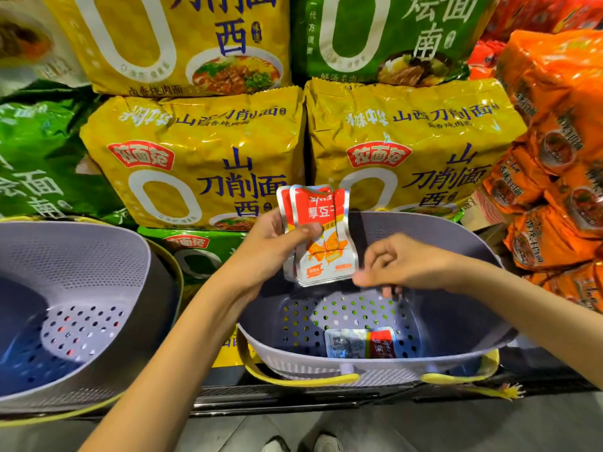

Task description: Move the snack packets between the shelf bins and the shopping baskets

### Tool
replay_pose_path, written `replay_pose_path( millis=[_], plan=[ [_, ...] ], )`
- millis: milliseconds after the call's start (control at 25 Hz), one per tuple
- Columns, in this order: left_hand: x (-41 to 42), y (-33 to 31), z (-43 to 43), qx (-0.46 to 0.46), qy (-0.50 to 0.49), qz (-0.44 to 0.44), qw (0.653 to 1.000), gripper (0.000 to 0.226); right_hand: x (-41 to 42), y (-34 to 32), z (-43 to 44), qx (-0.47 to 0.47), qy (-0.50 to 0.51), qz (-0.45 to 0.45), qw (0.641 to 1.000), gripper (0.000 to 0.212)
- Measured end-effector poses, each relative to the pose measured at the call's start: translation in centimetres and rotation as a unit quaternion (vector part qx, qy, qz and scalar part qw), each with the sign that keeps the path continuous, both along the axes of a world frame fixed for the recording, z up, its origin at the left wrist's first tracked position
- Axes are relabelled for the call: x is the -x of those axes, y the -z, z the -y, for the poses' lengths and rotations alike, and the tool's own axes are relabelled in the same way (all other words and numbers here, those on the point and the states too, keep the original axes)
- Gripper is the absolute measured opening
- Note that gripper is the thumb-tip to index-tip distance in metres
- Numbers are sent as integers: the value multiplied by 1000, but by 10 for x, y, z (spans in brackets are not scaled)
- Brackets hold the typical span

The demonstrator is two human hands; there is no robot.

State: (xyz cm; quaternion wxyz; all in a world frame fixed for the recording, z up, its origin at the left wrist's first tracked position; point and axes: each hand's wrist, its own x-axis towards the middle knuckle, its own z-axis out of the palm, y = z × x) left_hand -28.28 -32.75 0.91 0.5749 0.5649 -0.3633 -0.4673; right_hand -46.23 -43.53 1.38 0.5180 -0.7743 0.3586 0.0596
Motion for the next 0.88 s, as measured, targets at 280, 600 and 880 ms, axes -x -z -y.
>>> replay_pose_path(
  millis=[280, 600, 880],
  plan=[
    [4, -4, 1, 3, -4, -9, 1000, 12, -19, 56, -13, 276, -402, -357, 796, 33],
    [3, -3, 1, -3, -18, -8, 1000, 14, -13, 72, -8, 268, -384, -323, 822, 18],
    [5, -3, 1, -8, -15, -4, 1000, 14, -14, 44, 16, 137, -264, -213, 931, 37]
  ],
)
